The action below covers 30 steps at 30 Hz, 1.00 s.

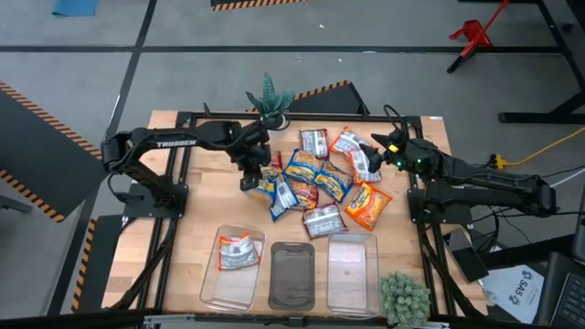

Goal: Sort Maruchan noodles
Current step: Put the blue noodle pack into the black bin

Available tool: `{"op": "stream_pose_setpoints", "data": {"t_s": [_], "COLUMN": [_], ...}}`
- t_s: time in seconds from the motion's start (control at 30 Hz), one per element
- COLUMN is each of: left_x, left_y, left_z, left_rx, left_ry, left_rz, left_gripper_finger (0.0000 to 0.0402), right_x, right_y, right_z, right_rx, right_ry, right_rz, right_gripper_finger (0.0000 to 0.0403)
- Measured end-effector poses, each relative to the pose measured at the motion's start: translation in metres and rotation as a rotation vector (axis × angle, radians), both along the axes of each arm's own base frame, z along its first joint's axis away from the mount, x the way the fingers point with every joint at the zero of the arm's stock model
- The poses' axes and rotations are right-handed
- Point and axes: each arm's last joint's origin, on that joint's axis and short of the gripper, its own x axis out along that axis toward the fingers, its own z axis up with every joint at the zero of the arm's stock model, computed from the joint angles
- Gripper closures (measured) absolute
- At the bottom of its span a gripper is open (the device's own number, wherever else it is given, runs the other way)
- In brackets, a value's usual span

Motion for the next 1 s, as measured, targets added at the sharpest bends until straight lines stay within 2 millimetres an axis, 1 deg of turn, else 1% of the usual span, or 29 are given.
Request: {"op": "stream_pose_setpoints", "data": {"t_s": [0.3,0.53,0.77,1.0], "left_x": [0.007,0.009,0.020,0.029], "left_y": [0.001,-0.005,-0.015,-0.026], "left_z": [0.004,0.005,0.029,0.056], "left_rx": [0.050,0.026,0.036,0.022], "left_ry": [-0.067,-0.070,-0.136,-0.207], "left_rz": [0.004,0.000,-0.031,-0.007], "left_gripper_finger": [0.0401,0.0401,0.0401,0.0401], "right_x": [0.000,0.000,0.000,0.000], "right_y": [0.000,0.000,0.000,0.000], "right_z": [-0.001,-0.002,-0.002,-0.002], "right_rx": [0.003,0.005,0.005,0.005], "right_ry": [0.009,0.017,0.017,0.018], "right_rz": [0.000,0.000,0.000,0.000], "right_gripper_finger": [0.0102,0.0102,0.0102,0.0102]}}
